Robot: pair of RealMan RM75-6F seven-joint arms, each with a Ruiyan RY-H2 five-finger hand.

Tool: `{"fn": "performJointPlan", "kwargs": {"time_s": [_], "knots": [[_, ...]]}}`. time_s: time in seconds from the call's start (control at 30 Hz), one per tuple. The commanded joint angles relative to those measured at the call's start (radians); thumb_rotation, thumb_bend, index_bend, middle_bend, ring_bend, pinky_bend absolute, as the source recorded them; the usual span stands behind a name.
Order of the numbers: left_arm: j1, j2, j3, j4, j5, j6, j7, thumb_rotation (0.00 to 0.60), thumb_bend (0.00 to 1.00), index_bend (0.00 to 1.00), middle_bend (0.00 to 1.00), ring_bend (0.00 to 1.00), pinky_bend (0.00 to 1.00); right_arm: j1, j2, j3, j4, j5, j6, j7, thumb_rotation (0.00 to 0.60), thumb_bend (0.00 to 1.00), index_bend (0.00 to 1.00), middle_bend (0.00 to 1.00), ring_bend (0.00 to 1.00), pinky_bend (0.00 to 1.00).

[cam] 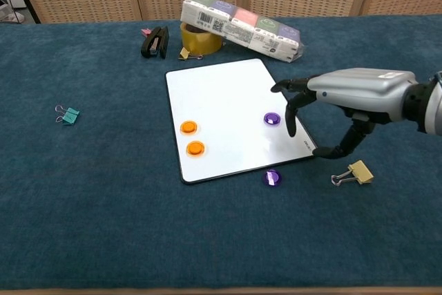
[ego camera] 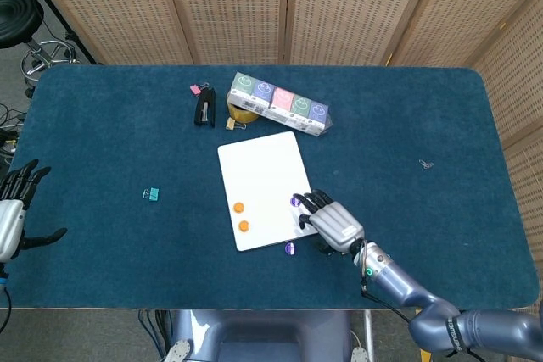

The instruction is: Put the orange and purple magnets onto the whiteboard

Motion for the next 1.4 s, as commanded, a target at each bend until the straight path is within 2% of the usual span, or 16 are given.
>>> {"fn": "performJointPlan", "kwargs": {"time_s": [0.03,0.4,0.6,1.23,1.4], "knots": [[0.001,0.001,0.000,-0.001,0.002,0.002,-0.002,0.600,0.07,0.12,0.00,0.00,0.00,-0.014,-0.002,-0.015,0.001,-0.017,0.005,0.013,0.600,0.36,0.40,0.00,0.00,0.00],[0.009,0.013,-0.001,-0.004,0.010,0.016,-0.025,0.600,0.07,0.12,0.00,0.00,0.00,-0.028,-0.084,-0.024,0.052,-0.058,0.002,0.009,0.600,0.36,0.40,0.00,0.00,0.00],[0.010,0.017,0.001,-0.005,0.018,0.017,-0.032,0.600,0.07,0.12,0.00,0.00,0.00,-0.029,-0.139,-0.009,0.098,-0.028,-0.007,-0.034,0.600,0.36,0.39,0.00,0.00,0.00],[0.012,0.023,0.005,-0.007,0.026,0.018,-0.042,0.600,0.07,0.12,0.00,0.00,0.00,-0.039,-0.180,0.006,0.117,0.016,-0.015,-0.088,0.600,0.36,0.38,0.00,0.00,0.00],[0.013,0.024,0.005,-0.007,0.028,0.018,-0.045,0.600,0.06,0.12,0.00,0.00,0.00,-0.037,-0.183,0.011,0.116,0.024,-0.022,-0.090,0.600,0.36,0.34,0.00,0.00,0.00]]}}
